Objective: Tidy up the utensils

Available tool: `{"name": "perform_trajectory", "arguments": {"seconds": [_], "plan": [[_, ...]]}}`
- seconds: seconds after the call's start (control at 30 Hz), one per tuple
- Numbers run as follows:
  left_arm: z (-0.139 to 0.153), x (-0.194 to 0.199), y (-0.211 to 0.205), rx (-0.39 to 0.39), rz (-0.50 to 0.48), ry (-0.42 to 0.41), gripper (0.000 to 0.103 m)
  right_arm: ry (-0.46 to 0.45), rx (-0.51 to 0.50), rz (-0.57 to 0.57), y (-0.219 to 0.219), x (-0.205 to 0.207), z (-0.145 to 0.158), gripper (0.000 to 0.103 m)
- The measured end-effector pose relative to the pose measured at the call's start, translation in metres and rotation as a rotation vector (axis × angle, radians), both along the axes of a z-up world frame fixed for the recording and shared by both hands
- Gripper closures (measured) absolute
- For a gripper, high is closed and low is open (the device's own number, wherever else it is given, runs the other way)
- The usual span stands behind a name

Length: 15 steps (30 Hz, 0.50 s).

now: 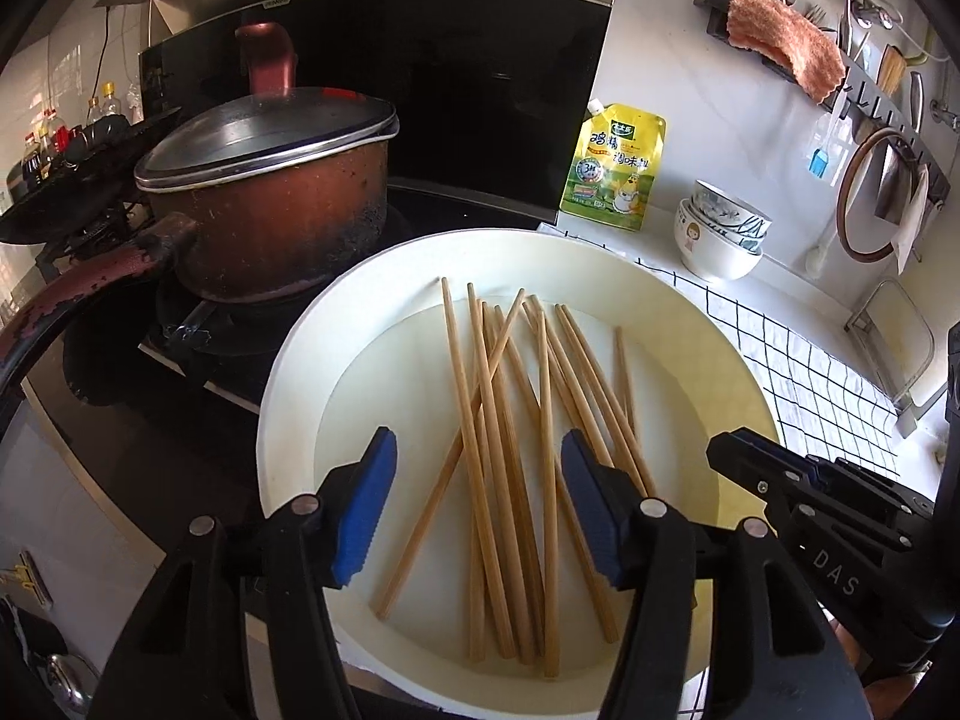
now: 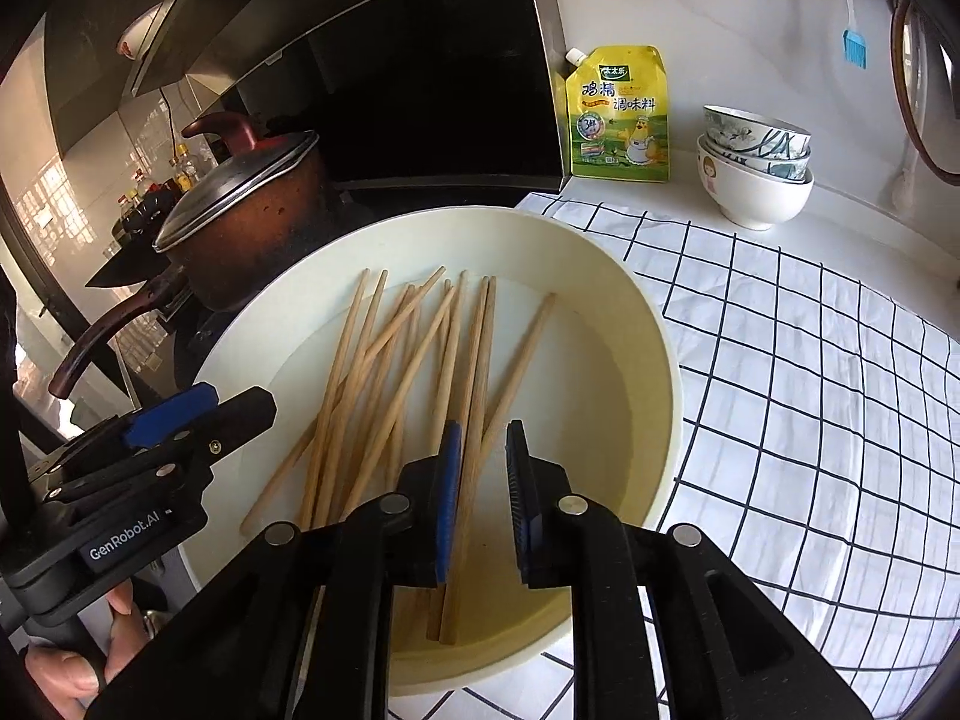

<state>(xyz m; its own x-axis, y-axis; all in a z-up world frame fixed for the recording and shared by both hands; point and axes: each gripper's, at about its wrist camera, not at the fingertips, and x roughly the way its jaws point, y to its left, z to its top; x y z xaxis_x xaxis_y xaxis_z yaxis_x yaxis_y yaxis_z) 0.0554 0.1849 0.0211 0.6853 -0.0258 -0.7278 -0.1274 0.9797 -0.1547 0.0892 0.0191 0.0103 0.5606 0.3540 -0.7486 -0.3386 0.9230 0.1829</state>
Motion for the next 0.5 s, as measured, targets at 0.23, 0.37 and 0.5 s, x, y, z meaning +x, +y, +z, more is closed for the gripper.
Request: {"name": "perform_trajectory", "arguments": {"seconds": [0.23,0.37,0.5], "plan": [[0.007,-0.01,-0.005,0.011,0.006,-0.013,0.044,-0.029,-0.008,-0.005,-0.004,-0.013,0.006,0.079],[0.012,-0.015,-0.009,0.026,0.008,-0.025,0.041,-0.035,0.0,-0.012,-0.008,-0.018,0.009,0.075],[0.016,-0.021,-0.012,0.032,0.01,-0.035,0.038,-0.044,0.0,-0.016,-0.01,-0.024,0.011,0.074]]}}
